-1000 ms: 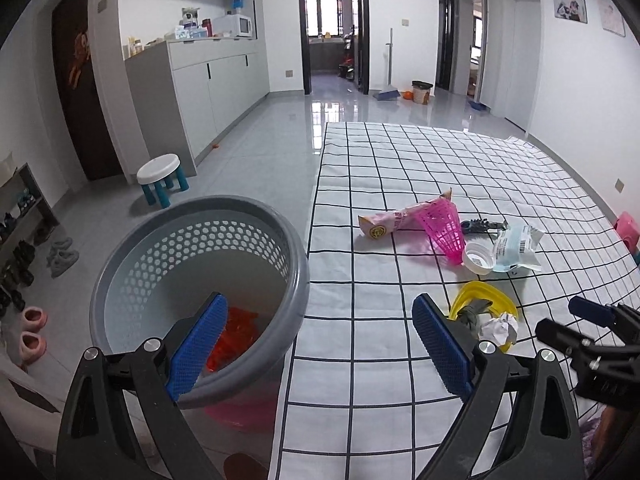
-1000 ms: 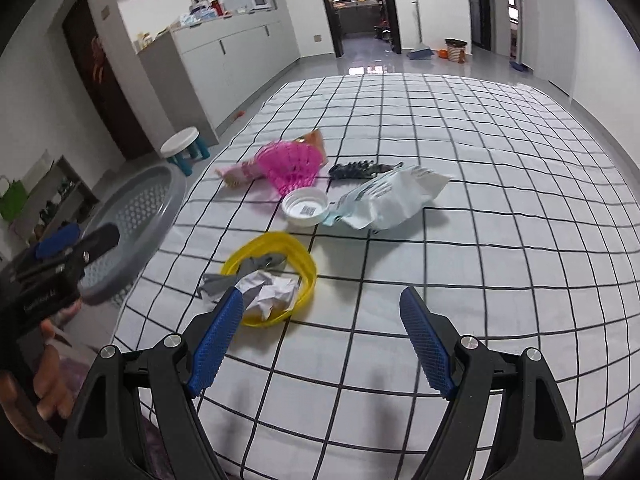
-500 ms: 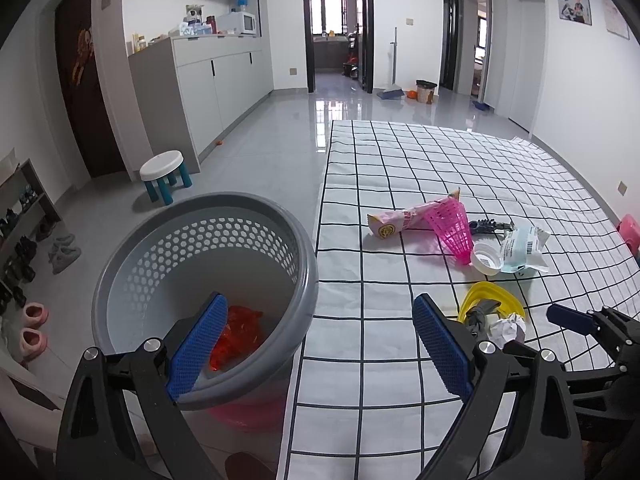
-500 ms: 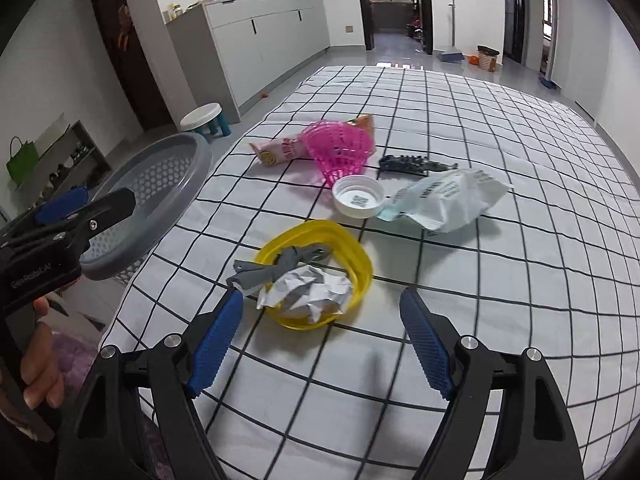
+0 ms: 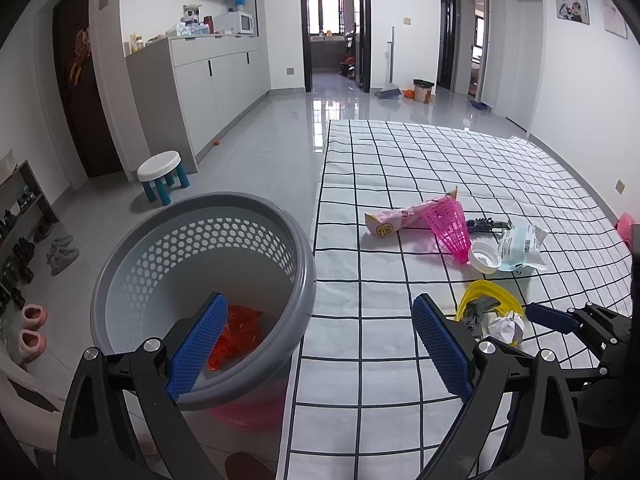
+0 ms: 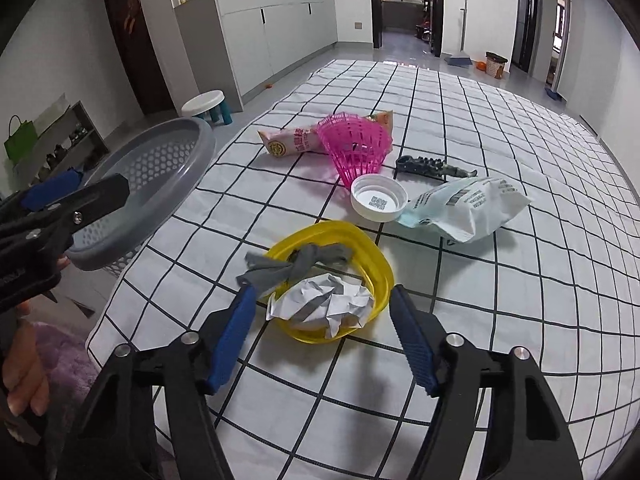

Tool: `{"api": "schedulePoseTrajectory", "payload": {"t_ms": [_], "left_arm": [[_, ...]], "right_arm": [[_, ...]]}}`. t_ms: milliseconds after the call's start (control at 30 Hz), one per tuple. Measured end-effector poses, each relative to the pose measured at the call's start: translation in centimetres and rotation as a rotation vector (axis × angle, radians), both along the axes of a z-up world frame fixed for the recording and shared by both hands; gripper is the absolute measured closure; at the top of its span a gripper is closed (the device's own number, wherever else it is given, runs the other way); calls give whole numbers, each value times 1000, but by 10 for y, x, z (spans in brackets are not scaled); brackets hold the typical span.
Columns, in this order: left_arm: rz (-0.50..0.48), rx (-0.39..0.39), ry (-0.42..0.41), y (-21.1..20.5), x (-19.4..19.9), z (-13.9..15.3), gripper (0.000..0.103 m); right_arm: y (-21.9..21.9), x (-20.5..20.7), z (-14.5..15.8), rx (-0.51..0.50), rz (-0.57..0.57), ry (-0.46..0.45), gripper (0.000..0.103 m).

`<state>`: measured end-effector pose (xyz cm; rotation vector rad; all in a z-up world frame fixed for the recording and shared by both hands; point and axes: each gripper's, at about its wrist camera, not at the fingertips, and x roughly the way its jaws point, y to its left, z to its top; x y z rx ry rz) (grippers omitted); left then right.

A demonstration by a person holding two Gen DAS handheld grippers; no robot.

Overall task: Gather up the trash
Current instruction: 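Grasp the crumpled white paper with the right tool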

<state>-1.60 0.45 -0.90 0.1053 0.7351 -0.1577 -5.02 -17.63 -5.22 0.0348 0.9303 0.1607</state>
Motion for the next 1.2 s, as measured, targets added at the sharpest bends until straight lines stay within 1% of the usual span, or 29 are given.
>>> {"api": "schedulePoseTrajectory", "payload": {"t_ms": [133,233,367,500,667,967,1100,1200], "left_arm": [[-2,2,3,-1,1,-1,11],[-4,4,5,-2,1,-2,11],[-11,8,8,-4,1,-3,11],[-22,7,14,-8,1,-5,11],[-43,13,12,-15,-1,-6,11],[-104,37,17,-36,-7,-13,11],[-135,43,37,-48,-7,-19,11],[-153,37,66,-56,-3,-25,11]], "right_arm": [[3,-3,0,-17,15,-6,56],[4,-5,0,-17,26,-6,62],[5,-7,3,-12,30,-19,64],[-1,-10,7,22,15,-29,64],[-16,-18,17,62,-29,-52,64],[-42,-26,26,88,-108,-66,64],[-54,-30,28,101,-134,-73,64],[-61,-32,27,107,-150,-71,64]]}}
